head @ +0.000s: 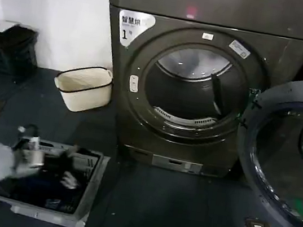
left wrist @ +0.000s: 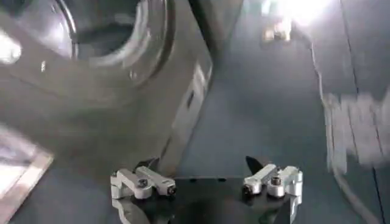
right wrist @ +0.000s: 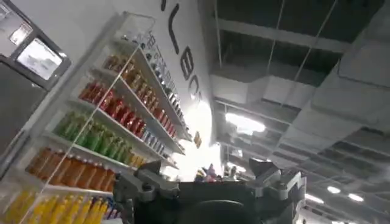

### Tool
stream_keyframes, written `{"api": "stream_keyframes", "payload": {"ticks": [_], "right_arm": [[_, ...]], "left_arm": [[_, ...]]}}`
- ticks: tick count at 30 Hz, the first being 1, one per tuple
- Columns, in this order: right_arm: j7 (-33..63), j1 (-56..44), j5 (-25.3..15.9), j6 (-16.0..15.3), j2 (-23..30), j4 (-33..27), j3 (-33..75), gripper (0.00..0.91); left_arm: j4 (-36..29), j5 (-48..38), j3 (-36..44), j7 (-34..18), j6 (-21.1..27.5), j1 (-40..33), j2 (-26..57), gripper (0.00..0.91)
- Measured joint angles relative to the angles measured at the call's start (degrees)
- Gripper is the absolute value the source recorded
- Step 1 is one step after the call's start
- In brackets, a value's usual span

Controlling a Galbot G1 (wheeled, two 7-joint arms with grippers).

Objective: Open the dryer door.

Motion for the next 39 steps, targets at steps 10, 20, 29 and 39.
{"api": "stream_keyframes", "payload": {"ticks": [10,20,29,39], "right_arm": [[0.19,1.39,-0.26,0.47,0.32,0.37,-1.29,0.907],[0.09,1.11,0.00,0.56,0.28,-0.23,-1.27,0.907],[-0.18,0.53,0.08,0.73,0.24,0.00,-1.01,0.907],[-0.78,0.57,-0.15,0.73,0.58,0.58,-1.13,0.907]], "left_arm": [[3.66,9.95,-2.80,4.90,1.72,2.27,8.76,0.907],[4.73,15.81,-4.08,7.07,0.69,3.03,11.55,0.907],[6.20,17.57,-4.11,7.85,0.25,3.15,11.60,0.907],[7.15,23.11,-4.37,9.26,-0.72,3.04,11.04,0.907]]}}
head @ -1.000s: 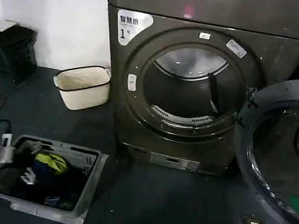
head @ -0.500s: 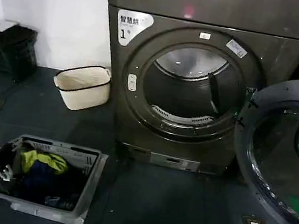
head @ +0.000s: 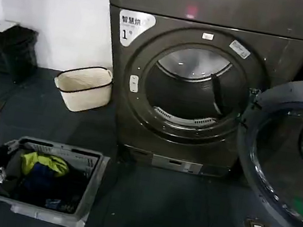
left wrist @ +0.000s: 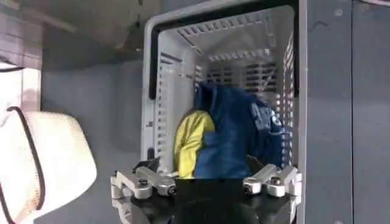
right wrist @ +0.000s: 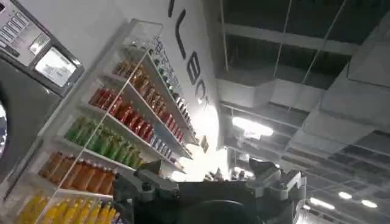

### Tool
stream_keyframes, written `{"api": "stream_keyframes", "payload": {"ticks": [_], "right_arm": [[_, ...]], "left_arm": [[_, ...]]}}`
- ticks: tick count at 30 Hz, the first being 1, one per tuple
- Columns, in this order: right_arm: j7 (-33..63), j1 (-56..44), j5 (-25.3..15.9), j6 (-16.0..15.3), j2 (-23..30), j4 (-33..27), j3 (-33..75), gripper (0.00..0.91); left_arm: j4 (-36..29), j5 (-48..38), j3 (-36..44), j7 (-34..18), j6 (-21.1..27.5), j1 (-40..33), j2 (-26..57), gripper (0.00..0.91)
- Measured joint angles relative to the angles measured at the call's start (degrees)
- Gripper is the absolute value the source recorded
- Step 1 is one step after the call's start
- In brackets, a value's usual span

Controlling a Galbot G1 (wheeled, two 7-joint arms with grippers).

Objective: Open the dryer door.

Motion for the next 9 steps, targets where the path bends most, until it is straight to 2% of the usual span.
{"api": "stream_keyframes", "payload": {"ticks": [9], "right_arm": [[-0.10,0.39,-0.37,0.00,-0.04,-0.10,-0.08,0.907]], "left_arm": [[0.89,0.76,-0.03,0.34,-0.21,-0.03,-0.08,0.907]]}}
